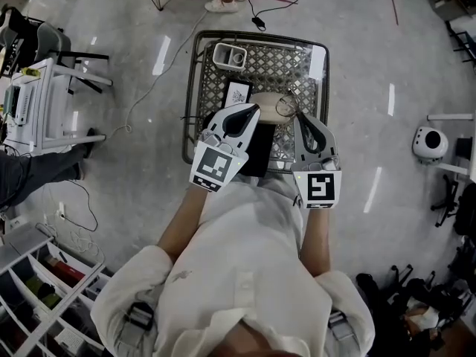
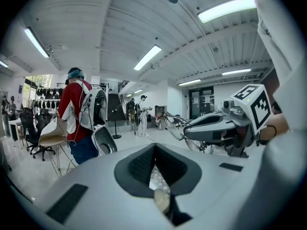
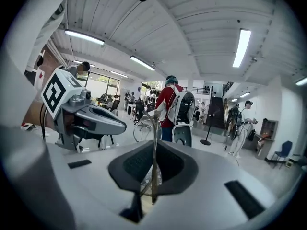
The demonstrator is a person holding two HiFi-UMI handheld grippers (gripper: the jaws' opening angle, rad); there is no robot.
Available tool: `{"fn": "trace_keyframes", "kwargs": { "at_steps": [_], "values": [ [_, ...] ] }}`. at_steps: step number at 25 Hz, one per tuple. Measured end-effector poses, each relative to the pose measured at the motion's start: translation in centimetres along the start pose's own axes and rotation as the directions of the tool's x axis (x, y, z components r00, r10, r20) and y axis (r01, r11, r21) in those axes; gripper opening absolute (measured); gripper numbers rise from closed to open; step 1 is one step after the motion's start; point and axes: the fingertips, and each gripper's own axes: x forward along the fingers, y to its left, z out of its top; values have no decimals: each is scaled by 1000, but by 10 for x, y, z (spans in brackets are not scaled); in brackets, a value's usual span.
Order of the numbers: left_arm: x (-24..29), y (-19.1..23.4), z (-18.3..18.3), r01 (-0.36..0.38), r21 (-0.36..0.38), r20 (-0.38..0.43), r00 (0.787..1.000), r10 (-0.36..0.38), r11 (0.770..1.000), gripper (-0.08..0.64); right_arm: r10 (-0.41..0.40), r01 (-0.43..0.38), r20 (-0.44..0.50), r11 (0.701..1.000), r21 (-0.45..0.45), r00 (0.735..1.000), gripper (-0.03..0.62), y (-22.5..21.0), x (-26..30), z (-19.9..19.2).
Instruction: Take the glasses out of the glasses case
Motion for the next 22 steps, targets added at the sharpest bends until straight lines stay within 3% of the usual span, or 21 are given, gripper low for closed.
{"fn": "trace_keyframes", "kwargs": {
  "at_steps": [5, 11, 22],
  "values": [
    [-9, -3, 19, 8, 16, 47, 999, -9, 1000, 12, -15, 13, 64, 1000, 23, 998, 18, 1, -11, 25],
    [-15, -3, 26, 17, 22, 69, 997, -18, 1000, 12, -38, 34, 91, 998, 44, 995, 18, 1, -17, 26],
    [-16, 0, 22, 21, 14, 63, 998, -22, 1000, 12, -24, 21, 82, 999, 37, 996, 18, 6, -11, 33]
  ]
}}
